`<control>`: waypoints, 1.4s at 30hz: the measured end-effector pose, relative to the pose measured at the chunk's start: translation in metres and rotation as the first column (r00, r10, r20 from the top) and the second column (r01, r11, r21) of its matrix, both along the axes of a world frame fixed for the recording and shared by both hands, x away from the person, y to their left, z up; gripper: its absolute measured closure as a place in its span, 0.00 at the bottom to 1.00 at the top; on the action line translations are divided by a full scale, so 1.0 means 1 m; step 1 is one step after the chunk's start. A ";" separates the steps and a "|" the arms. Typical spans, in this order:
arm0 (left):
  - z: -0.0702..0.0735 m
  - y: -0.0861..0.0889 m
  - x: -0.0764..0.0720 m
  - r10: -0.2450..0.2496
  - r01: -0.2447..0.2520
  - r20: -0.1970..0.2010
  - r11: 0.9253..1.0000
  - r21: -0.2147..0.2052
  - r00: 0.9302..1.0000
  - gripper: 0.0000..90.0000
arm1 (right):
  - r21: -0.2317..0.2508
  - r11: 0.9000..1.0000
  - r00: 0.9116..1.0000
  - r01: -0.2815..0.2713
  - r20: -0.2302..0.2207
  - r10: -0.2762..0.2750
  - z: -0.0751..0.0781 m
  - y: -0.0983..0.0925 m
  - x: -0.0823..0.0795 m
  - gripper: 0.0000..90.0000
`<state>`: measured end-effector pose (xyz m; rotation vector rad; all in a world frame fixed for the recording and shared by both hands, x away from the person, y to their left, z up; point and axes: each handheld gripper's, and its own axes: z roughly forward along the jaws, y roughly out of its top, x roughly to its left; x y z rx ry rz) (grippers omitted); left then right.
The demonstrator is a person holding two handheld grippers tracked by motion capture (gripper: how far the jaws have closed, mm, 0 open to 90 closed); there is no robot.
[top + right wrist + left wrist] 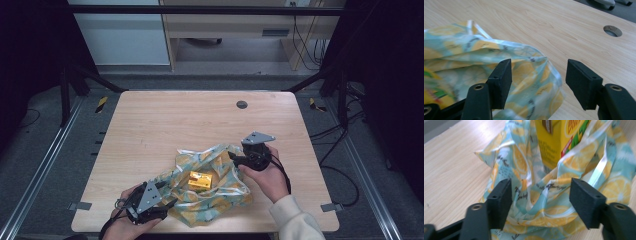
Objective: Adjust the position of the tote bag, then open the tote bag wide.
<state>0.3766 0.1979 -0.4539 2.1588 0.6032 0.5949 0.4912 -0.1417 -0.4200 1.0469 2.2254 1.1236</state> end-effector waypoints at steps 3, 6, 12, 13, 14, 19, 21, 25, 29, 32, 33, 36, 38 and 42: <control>0.004 0.001 -0.001 0.003 -0.003 -0.001 1.000 -0.010 1.000 0.32 | 0.003 1.000 1.000 -0.024 -0.002 0.024 0.002 0.001 -0.013 0.40; 0.011 0.003 -0.002 0.006 -0.006 0.001 0.998 -0.061 1.000 0.30 | 0.001 0.999 0.999 -0.041 -0.006 0.041 0.001 0.003 -0.022 0.40; 0.027 0.008 0.008 0.103 -0.102 0.010 0.992 -0.079 0.995 0.32 | -0.019 0.998 0.997 -0.064 -0.036 0.064 -0.004 0.010 -0.031 0.35; 0.027 0.006 0.014 0.132 -0.132 -0.008 0.989 -0.061 0.991 0.33 | -0.031 0.997 0.997 -0.065 -0.040 0.064 -0.005 0.011 -0.033 0.33; 0.026 0.004 0.018 0.137 -0.138 -0.015 0.989 -0.055 0.990 0.33 | -0.043 0.997 0.997 -0.062 -0.044 0.060 -0.008 0.013 -0.035 0.31; 0.018 -0.012 0.044 0.126 -0.126 -0.051 0.992 -0.001 0.991 0.33 | -0.063 0.996 0.996 -0.069 -0.067 0.065 -0.019 0.014 -0.050 0.22; 0.014 -0.019 0.051 0.126 -0.124 -0.053 0.991 0.041 0.991 0.35 | -0.084 0.994 0.994 -0.074 -0.085 0.067 -0.026 0.015 -0.056 0.18; 0.003 -0.022 0.057 0.140 -0.134 -0.090 0.988 0.071 0.986 0.56 | -0.107 0.989 0.989 -0.102 -0.118 0.090 -0.039 0.014 -0.064 0.33; -0.008 -0.020 0.059 0.160 -0.150 -0.104 0.983 0.102 0.982 0.81 | -0.141 0.979 0.985 -0.145 -0.118 0.129 -0.048 0.014 -0.070 0.61; -0.013 -0.016 0.061 0.162 -0.149 -0.113 0.982 0.117 0.980 0.90 | -0.145 0.974 0.979 -0.176 -0.126 0.158 -0.050 0.013 -0.075 0.81; -0.015 -0.015 0.062 0.175 -0.163 -0.111 0.980 0.111 0.978 0.91 | -0.142 0.973 0.978 -0.183 -0.125 0.166 -0.051 0.012 -0.076 0.85; -0.021 -0.008 0.066 0.202 -0.189 -0.121 0.975 0.117 0.972 0.95 | -0.126 0.970 0.972 -0.206 -0.142 0.188 -0.053 0.011 -0.078 0.93; -0.024 -0.006 0.068 0.214 -0.198 -0.125 0.972 0.127 0.969 0.96 | -0.118 0.968 0.967 -0.221 -0.152 0.202 -0.053 0.010 -0.079 0.96; -0.026 -0.005 0.071 0.225 -0.205 -0.120 0.966 0.157 0.967 0.97 | -0.125 0.963 0.961 -0.241 -0.168 0.219 -0.054 0.006 -0.082 0.98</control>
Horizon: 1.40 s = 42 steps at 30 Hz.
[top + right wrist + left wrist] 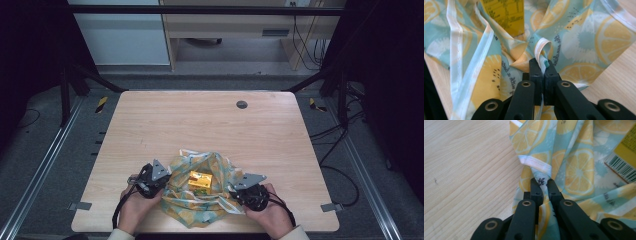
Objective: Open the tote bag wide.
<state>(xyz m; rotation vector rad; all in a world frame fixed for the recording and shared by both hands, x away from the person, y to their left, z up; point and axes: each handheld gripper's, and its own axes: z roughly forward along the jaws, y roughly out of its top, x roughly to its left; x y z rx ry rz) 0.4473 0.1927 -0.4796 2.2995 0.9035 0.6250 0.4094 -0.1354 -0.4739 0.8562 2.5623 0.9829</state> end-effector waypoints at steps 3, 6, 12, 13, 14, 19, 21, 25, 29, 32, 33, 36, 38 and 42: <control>0.002 0.003 -0.001 0.017 -0.017 0.018 1.000 0.022 1.000 0.98 | -0.016 1.000 1.000 -0.007 -0.003 0.007 0.000 -0.004 -0.004 0.99; 0.002 0.009 0.001 0.042 -0.042 0.022 0.999 0.022 0.999 0.99 | -0.021 1.000 1.000 -0.006 -0.004 0.006 0.000 -0.008 -0.005 0.99; 0.001 0.014 0.004 0.059 -0.059 0.013 0.998 0.010 0.998 0.99 | -0.008 1.000 1.000 -0.003 -0.022 0.003 -0.002 -0.011 -0.004 0.99; 0.001 0.014 0.004 0.053 -0.053 0.012 0.999 0.007 0.999 0.99 | -0.004 1.000 1.000 -0.002 -0.018 0.002 -0.002 -0.011 -0.004 0.98; 0.002 0.014 0.003 0.048 -0.048 0.014 0.999 -0.005 0.999 0.98 | 0.003 1.000 1.000 0.003 -0.015 -0.003 -0.002 -0.011 -0.004 0.96; 0.019 0.011 -0.012 0.024 -0.016 0.095 0.997 -0.081 0.995 0.75 | 0.034 0.999 0.999 0.029 0.030 -0.030 0.001 -0.012 -0.005 0.66; 0.026 0.011 -0.018 0.032 -0.017 0.127 0.993 -0.117 0.991 0.64 | 0.045 0.998 0.998 0.041 0.053 -0.044 0.004 -0.012 -0.005 0.57; 0.037 0.009 -0.030 0.033 -0.006 0.172 0.988 -0.155 0.984 0.53 | 0.087 0.995 0.994 0.053 0.095 -0.062 0.014 -0.015 -0.005 0.44; 0.038 0.003 -0.038 0.019 0.005 0.167 0.990 -0.142 0.986 0.48 | 0.127 0.989 0.986 0.073 0.141 -0.091 0.023 -0.018 -0.005 0.35; 0.033 -0.003 -0.042 -0.005 0.023 0.164 0.994 -0.110 0.986 0.46 | 0.155 0.984 0.978 0.086 0.175 -0.113 0.032 -0.019 -0.001 0.33; 0.031 -0.004 -0.042 -0.007 0.023 0.156 0.995 -0.099 0.988 0.45 | 0.161 0.983 0.975 0.092 0.184 -0.121 0.034 -0.019 0.001 0.32; 0.022 -0.009 -0.042 -0.012 0.019 0.108 0.998 -0.064 0.994 0.43 | 0.163 0.980 0.971 0.110 0.195 -0.142 0.038 -0.014 0.014 0.31; 0.015 -0.013 -0.040 -0.031 0.032 0.088 0.999 -0.008 0.996 0.42 | 0.139 0.984 0.973 0.111 0.187 -0.136 0.033 -0.007 0.025 0.31; 0.005 -0.019 -0.040 -0.043 0.041 0.031 0.998 0.054 0.999 0.41 | 0.087 0.990 0.980 0.114 0.152 -0.127 0.018 0.006 0.041 0.30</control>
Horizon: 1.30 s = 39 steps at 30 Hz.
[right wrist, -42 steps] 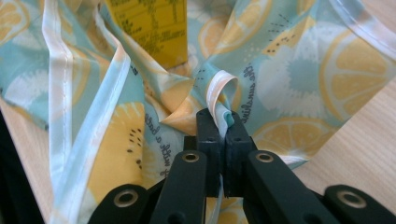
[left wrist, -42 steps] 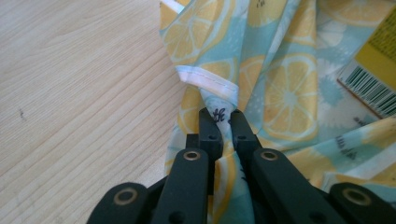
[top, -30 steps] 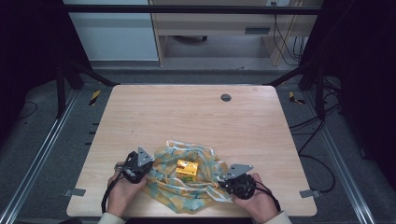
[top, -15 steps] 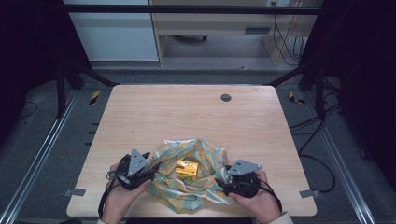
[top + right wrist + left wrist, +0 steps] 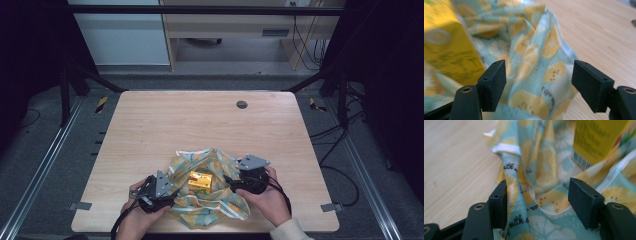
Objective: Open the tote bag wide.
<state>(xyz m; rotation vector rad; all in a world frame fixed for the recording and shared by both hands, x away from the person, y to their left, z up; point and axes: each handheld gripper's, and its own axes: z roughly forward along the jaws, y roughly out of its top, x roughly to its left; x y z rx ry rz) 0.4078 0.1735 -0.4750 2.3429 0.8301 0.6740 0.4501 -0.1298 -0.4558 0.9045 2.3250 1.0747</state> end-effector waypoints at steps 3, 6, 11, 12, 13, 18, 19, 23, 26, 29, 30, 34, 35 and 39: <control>-0.001 -0.003 -0.002 -0.013 0.014 -0.006 0.999 0.031 1.000 0.40 | -0.037 0.999 0.999 -0.006 -0.036 0.005 -0.010 0.005 0.004 0.28; 0.005 0.000 -0.002 -0.024 0.024 0.015 1.000 -0.010 1.000 0.37 | -0.022 1.000 0.999 0.006 -0.033 -0.006 -0.011 0.003 0.001 0.25; 0.022 0.011 -0.003 0.007 0.009 0.099 0.987 -0.163 0.995 0.27 | 0.071 0.994 0.996 0.078 0.035 -0.081 0.005 -0.015 -0.004 0.17; 0.025 0.014 -0.002 0.020 0.002 0.115 0.982 -0.188 0.993 0.25 | 0.092 0.992 0.994 0.091 0.048 -0.096 0.008 -0.019 -0.005 0.16; 0.028 0.017 -0.002 0.031 -0.004 0.127 0.978 -0.209 0.991 0.23 | 0.114 0.988 0.992 0.101 0.064 -0.109 0.012 -0.024 -0.007 0.16; 0.038 0.038 0.002 0.107 -0.055 0.151 0.948 -0.313 0.983 0.17 | 0.188 0.967 0.975 0.170 0.108 -0.193 0.024 -0.046 -0.008 0.13; 0.040 0.043 0.003 0.125 -0.068 0.158 0.944 -0.323 0.979 0.17 | 0.193 0.964 0.972 0.183 0.110 -0.207 0.024 -0.051 -0.008 0.12; 0.046 0.060 0.006 0.187 -0.113 0.190 0.932 -0.344 0.964 0.16 | 0.223 0.945 0.959 0.238 0.101 -0.265 0.025 -0.068 -0.006 0.11; 0.046 0.074 0.009 0.220 -0.146 0.180 0.924 -0.353 0.959 0.16 | 0.231 0.936 0.951 0.265 0.097 -0.293 0.024 -0.080 -0.005 0.11; 0.045 0.085 0.013 0.248 -0.173 0.173 0.917 -0.359 0.953 0.15 | 0.229 0.931 0.947 0.283 0.088 -0.310 0.021 -0.088 -0.005 0.10; 0.045 0.089 0.014 0.258 -0.183 0.174 0.916 -0.356 0.950 0.15 | 0.226 0.929 0.945 0.292 0.085 -0.317 0.021 -0.091 -0.004 0.10; 0.043 0.103 0.019 0.284 -0.218 0.151 0.911 -0.351 0.947 0.14 | 0.223 0.923 0.939 0.313 0.071 -0.336 0.017 -0.101 -0.003 0.09; 0.042 0.105 0.020 0.290 -0.225 0.148 0.910 -0.348 0.946 0.13 | 0.225 0.920 0.937 0.321 0.068 -0.343 0.016 -0.105 -0.003 0.09; 0.040 0.116 0.024 0.311 -0.247 0.130 0.900 -0.358 0.942 0.13 | 0.241 0.908 0.928 0.344 0.061 -0.368 0.016 -0.115 -0.003 0.09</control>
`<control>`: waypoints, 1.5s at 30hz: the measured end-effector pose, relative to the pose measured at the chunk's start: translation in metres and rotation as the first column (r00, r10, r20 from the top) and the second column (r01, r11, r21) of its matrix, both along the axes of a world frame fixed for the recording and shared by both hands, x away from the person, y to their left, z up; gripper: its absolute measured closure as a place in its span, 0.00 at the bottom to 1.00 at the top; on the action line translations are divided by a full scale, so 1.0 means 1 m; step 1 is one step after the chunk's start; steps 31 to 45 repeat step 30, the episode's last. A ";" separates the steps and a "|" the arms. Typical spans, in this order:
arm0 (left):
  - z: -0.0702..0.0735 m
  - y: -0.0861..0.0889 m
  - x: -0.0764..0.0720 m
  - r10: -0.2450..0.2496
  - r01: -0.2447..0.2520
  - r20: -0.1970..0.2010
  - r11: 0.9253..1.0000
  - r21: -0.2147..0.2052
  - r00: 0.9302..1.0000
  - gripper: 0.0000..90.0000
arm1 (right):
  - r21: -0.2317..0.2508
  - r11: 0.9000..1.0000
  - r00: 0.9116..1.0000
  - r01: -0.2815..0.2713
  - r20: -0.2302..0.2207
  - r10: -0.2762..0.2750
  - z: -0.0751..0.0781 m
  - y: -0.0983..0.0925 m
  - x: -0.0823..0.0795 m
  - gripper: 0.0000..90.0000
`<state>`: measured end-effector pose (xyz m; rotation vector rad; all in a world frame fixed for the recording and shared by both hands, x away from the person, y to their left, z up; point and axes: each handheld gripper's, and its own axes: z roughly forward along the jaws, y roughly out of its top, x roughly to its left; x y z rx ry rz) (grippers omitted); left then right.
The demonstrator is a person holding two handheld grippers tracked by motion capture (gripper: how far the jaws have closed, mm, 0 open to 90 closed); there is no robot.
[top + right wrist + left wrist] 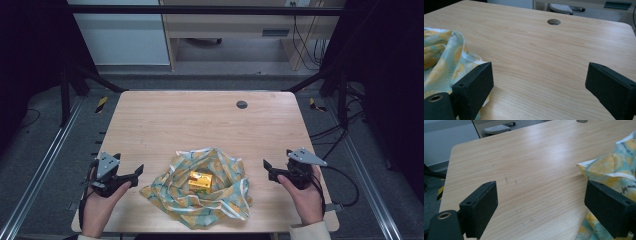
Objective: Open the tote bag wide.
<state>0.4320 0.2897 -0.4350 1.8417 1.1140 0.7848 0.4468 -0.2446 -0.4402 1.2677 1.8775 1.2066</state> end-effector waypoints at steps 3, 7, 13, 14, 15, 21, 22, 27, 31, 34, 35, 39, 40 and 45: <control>-0.001 0.006 0.002 0.015 -0.015 -0.007 1.000 -0.003 1.000 0.12 | 0.007 1.000 1.000 0.020 -0.002 -0.020 0.000 -0.008 0.000 0.08; -0.003 0.011 0.005 0.030 -0.031 -0.012 1.000 -0.006 0.999 0.12 | 0.018 0.999 0.999 0.039 -0.005 -0.038 -0.002 -0.018 -0.001 0.08; -0.007 0.017 0.010 0.044 -0.044 -0.030 0.999 -0.001 0.999 0.12 | 0.032 0.997 0.998 0.066 -0.024 -0.066 -0.006 -0.030 -0.001 0.07; -0.008 0.018 0.011 0.050 -0.050 -0.031 0.999 0.002 0.998 0.12 | 0.037 0.997 0.997 0.069 -0.029 -0.068 -0.007 -0.032 -0.001 0.07; -0.009 0.020 0.012 0.053 -0.053 -0.036 0.999 0.006 0.998 0.11 | 0.033 0.997 0.997 0.075 -0.026 -0.074 -0.008 -0.034 -0.001 0.06; -0.019 0.029 0.021 0.088 -0.087 -0.100 0.996 0.016 0.991 0.10 | 0.028 0.995 0.991 0.100 -0.087 -0.097 -0.020 -0.046 -0.001 0.06; -0.021 0.030 0.022 0.094 -0.092 -0.114 0.996 0.019 0.989 0.10 | 0.025 0.994 0.990 0.102 -0.103 -0.099 -0.022 -0.047 0.000 0.06; -0.028 0.031 0.024 0.109 -0.103 -0.166 0.994 0.042 0.980 0.08 | -0.010 0.998 0.981 0.068 -0.179 -0.069 -0.032 -0.044 0.001 0.06; -0.028 0.031 0.024 0.101 -0.096 -0.165 0.995 0.036 0.981 0.07 | -0.049 0.998 0.979 0.027 -0.202 -0.037 -0.035 -0.037 0.002 0.06; -0.028 0.031 0.024 0.101 -0.096 -0.165 0.995 0.036 0.981 0.07 | -0.049 0.998 0.979 0.027 -0.202 -0.037 -0.035 -0.037 0.002 0.06; -0.028 0.031 0.024 0.101 -0.096 -0.165 0.995 0.036 0.981 0.07 | -0.049 0.998 0.979 0.027 -0.202 -0.037 -0.035 -0.037 0.002 0.06; -0.028 0.031 0.024 0.101 -0.096 -0.165 0.995 0.036 0.981 0.07 | -0.049 0.998 0.979 0.027 -0.202 -0.037 -0.035 -0.037 0.002 0.06; -0.028 0.031 0.024 0.101 -0.096 -0.165 0.995 0.036 0.981 0.07 | -0.049 0.998 0.979 0.027 -0.202 -0.037 -0.035 -0.037 0.002 0.06; -0.028 0.031 0.024 0.101 -0.096 -0.165 0.995 0.036 0.981 0.07 | -0.049 0.998 0.979 0.027 -0.202 -0.037 -0.035 -0.037 0.002 0.06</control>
